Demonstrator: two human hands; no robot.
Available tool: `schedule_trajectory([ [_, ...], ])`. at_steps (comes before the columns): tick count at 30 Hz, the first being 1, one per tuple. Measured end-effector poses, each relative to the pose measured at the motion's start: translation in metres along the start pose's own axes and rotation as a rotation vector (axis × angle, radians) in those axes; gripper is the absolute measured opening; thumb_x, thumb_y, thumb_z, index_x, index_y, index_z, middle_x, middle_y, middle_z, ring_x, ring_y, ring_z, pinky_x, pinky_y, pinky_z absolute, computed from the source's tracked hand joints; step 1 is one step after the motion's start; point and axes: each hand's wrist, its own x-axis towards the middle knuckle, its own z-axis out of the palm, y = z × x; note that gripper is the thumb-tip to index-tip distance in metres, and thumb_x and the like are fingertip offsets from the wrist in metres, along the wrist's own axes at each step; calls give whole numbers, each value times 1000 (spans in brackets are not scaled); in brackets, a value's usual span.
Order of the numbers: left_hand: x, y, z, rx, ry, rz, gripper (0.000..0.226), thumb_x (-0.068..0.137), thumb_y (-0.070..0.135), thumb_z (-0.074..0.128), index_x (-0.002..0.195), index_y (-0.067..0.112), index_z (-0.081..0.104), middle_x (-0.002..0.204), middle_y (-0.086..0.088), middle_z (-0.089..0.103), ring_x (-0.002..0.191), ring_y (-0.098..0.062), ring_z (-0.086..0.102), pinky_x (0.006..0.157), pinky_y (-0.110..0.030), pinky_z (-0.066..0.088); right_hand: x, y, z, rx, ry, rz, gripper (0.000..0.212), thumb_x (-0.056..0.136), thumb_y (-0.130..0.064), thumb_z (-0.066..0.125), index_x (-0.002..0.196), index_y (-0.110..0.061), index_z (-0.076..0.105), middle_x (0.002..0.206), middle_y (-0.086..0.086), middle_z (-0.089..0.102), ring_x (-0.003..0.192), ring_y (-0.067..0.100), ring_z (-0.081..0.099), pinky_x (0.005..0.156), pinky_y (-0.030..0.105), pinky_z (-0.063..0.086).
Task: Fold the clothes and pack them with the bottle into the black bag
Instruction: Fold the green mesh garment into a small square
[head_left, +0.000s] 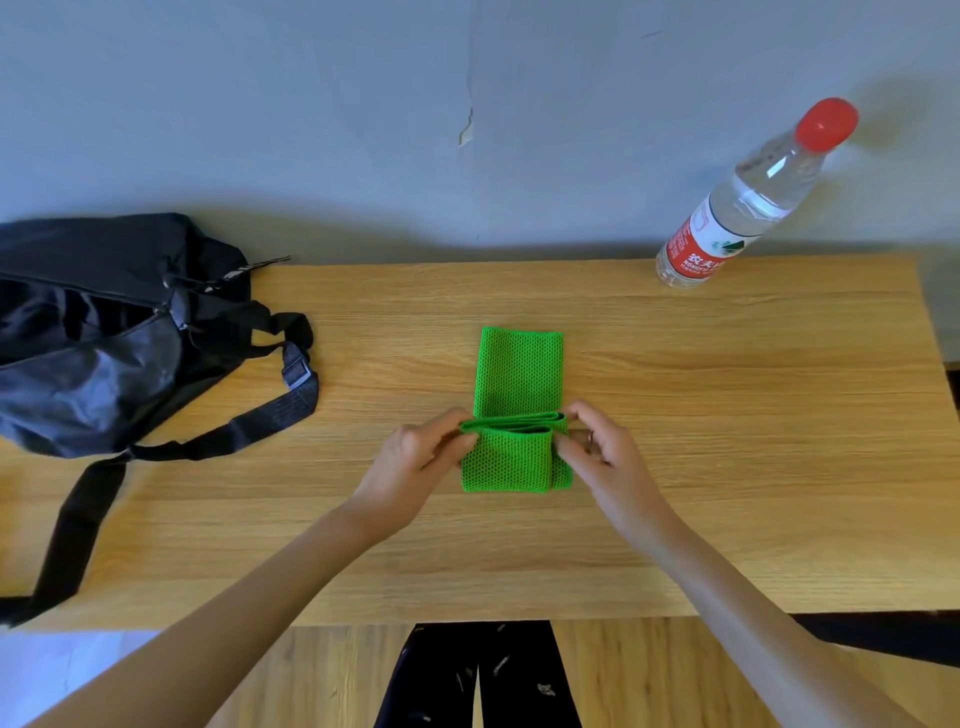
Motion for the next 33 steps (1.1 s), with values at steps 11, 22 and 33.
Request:
schedule_trajectory([
  [11,63,16,-2,-356,64,-344,24,89,23,60,111,16,54,93,-1,70,72,-12,69,57,-27,57,50,-8,-6,58,160,119,36,80,-6,71,111,-8,53,100,2,68,90,9,66,74,23,55],
  [22,89,7,2,-226,159,-369,27,87,13,64,110,15,48,99,-3,62,75,-12,68,45,-34,56,92,6,-5,-182,326,36,20,82,-5,68,92,-14,54,89,2,65,83,14,63,68,19,50],
  [33,80,6,12,396,331,-281,58,75,45,72,117,19,41,104,8,51,84,-10,53,59,-26,42,100,8,-11,-793,369,-233,53,77,-22,75,122,-8,51,114,7,58,103,20,54,79,25,46],
])
